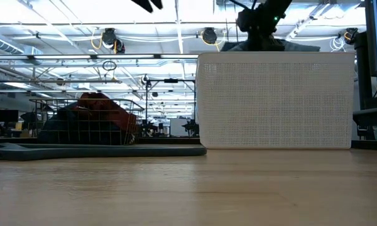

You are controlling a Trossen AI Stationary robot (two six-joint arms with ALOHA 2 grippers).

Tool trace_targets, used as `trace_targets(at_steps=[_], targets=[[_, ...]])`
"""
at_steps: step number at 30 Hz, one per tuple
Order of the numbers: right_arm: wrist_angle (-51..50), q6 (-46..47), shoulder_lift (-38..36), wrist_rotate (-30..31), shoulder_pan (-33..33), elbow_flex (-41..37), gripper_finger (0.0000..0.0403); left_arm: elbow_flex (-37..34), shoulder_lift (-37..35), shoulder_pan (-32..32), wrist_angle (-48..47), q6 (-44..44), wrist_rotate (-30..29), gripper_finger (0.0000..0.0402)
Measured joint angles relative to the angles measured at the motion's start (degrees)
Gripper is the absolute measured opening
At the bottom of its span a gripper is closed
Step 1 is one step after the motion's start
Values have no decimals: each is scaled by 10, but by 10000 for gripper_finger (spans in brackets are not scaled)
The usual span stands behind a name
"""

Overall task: Pick & Place Cloths
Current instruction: Put the blue shirt into the white bin, then return to Home Position

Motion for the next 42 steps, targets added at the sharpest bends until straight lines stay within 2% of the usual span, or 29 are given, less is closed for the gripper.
trace_targets(at_steps=[3, 5, 7, 9, 11, 16, 21, 25, 31, 35, 39, 42], targets=[[0, 8, 3, -12, -7, 0, 12, -43, -13, 17, 63, 37, 48, 209], [-29, 44, 11, -72, -6, 0, 12, -65, -20, 30, 118, 51, 82, 209], [-74, 85, 34, -136, -6, 0, 12, -84, -28, 44, 129, 54, 117, 209], [-98, 126, 59, -163, -6, 0, 12, -98, -29, 53, 160, 57, 141, 209], [-105, 163, 78, -160, -6, -1, 17, -108, -32, 61, 169, 57, 163, 209], [-100, 218, 95, -150, -9, 0, 69, -109, -35, 66, 172, 65, 191, 209], [-101, 284, 91, -151, -9, 0, 101, -109, -35, 66, 171, 77, 197, 209], [-101, 313, 81, -152, -6, 0, 125, -109, -35, 71, 170, 88, 235, 209], [-106, 341, 59, -72, 15, 0, 167, -109, -35, 77, 170, 96, 252, 209], [-113, 342, 32, -60, 39, 0, 183, -108, -35, 77, 170, 97, 253, 209], [-113, 377, -8, -94, 58, 0, 186, -108, -35, 76, 171, 92, 274, 209], [-112, 438, -49, -171, 67, 0, 181, -121, -35, 70, 190, 80, 288, 209]])
